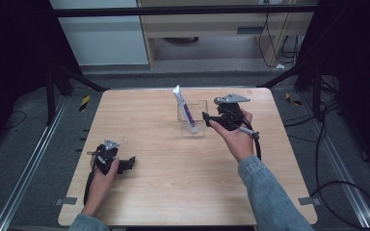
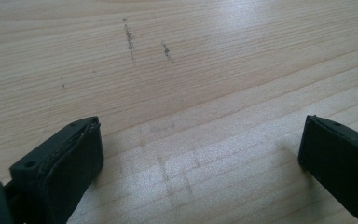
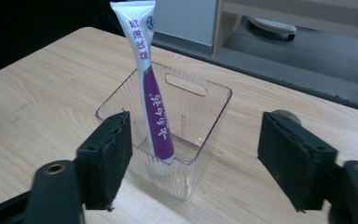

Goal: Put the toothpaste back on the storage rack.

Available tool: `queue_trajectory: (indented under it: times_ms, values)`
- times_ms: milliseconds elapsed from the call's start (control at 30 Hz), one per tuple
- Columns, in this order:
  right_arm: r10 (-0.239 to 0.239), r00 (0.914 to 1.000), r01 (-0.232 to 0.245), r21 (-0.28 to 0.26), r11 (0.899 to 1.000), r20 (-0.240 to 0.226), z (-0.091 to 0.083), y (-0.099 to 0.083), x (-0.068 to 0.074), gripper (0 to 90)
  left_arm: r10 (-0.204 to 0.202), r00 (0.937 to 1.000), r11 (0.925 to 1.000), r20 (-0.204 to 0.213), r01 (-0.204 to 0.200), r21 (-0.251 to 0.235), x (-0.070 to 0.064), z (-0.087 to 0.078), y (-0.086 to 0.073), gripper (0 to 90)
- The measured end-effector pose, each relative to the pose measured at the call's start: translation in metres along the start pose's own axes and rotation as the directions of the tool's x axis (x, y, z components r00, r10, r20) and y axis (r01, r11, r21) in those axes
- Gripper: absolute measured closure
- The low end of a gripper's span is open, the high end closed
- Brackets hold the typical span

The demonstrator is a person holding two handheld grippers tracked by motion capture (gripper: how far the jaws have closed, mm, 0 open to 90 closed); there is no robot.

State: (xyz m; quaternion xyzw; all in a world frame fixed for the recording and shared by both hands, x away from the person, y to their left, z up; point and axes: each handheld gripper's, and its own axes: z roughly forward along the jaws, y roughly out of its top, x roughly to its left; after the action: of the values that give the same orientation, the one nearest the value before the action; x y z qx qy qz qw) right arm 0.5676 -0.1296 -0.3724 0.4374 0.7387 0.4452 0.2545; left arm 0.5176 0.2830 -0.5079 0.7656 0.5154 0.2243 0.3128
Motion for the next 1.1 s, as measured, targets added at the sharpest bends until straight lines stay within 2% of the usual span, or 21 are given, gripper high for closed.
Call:
queue_trajectory:
  times_ms: [100,267,700,1100]
  values:
    - [0.011,0.9996,-0.011,0.005,1.000,-0.028,-0.002,-0.004,-0.003,22.2,0.000,1.0000,1.0000,0.000,0.000,0.000,0.000,0.000,0.000,0.0]
    - [0.001,0.9991,-0.001,-0.008,1.000,-0.042,-0.007,-0.009,-0.007,18.3,0.000,1.0000,1.0000,0.000,0.000,0.000,0.000,0.000,0.000,0.0]
    - [-0.032,0.9982,0.032,0.001,0.999,-0.050,-0.012,-0.020,-0.011,14.1,0.000,1.0000,1.0000,0.000,0.000,0.000,0.000,0.000,0.000,0.0]
    - [-0.018,0.9986,0.019,0.017,1.000,-0.051,-0.015,-0.034,-0.020,15.3,0.000,1.0000,1.0000,0.000,0.000,0.000,0.000,0.000,0.000,0.0]
